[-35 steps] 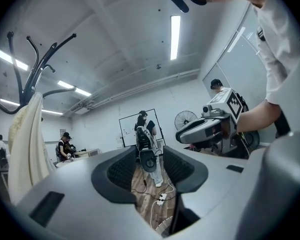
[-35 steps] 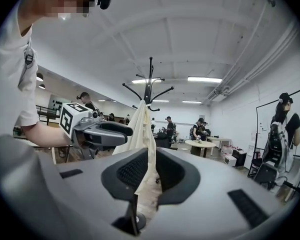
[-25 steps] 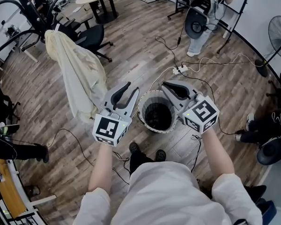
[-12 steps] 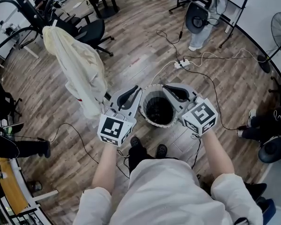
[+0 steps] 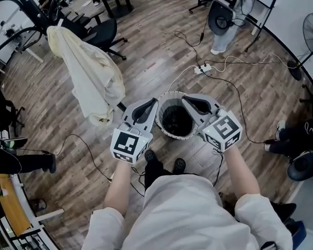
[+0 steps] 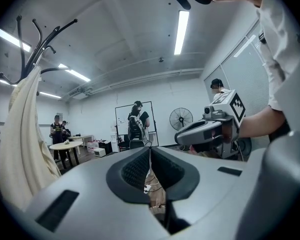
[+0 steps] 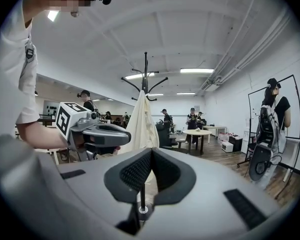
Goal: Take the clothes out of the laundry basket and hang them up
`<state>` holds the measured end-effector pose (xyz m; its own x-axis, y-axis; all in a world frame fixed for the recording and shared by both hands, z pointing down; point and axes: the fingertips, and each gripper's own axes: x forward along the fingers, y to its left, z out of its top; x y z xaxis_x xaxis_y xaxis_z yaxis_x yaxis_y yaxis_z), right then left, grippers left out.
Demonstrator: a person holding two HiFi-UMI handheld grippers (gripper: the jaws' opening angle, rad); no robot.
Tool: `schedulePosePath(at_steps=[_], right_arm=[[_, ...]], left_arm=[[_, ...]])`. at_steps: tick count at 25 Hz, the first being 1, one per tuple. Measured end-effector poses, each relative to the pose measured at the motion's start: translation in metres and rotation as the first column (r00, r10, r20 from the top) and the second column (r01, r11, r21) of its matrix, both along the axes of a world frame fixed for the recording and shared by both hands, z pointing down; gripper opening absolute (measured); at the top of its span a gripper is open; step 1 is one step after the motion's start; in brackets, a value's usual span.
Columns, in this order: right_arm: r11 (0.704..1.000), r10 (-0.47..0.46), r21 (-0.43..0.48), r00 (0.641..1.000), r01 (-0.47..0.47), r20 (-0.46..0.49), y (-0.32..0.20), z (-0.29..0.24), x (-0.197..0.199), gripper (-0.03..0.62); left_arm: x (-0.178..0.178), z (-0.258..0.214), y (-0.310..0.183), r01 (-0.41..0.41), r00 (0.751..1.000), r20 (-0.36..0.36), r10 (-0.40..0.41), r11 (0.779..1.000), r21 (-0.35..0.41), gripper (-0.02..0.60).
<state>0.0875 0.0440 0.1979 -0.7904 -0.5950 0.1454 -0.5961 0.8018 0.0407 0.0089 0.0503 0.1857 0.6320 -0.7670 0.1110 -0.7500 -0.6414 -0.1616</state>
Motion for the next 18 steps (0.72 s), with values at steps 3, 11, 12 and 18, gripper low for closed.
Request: schedulePosePath(at_steps=[3, 11, 12, 18], right_arm=[[1.000, -0.001, 0.003, 1.000, 0.001, -0.010, 0.002, 0.002, 0.003, 0.005], [1.000, 0.010, -0.001, 1.000, -0.010, -0.012, 0.002, 0.003, 0.013, 0.005], [1.000, 0.013, -0.001, 1.000, -0.013, -0.013, 0.001, 0.003, 0.014, 0.006], [1.000, 0.022, -0.001, 1.000, -0.022, -0.021, -0.002, 0.003, 0.017, 0.006]], left_arm=[[0.002, 0.002, 0.002, -0.002, 1.000, 0.001, 0.002, 1.000, -0.002, 0.025], [0.010, 0.003, 0.002, -0.007, 1.000, 0.009, 0.007, 1.000, -0.007, 0.021], [0.011, 0.004, 0.001, -0.008, 1.000, 0.011, 0.008, 1.000, -0.007, 0.020], [0.012, 0.004, -0.001, -0.015, 1.000, 0.018, 0.015, 1.000, -0.011, 0.020]])
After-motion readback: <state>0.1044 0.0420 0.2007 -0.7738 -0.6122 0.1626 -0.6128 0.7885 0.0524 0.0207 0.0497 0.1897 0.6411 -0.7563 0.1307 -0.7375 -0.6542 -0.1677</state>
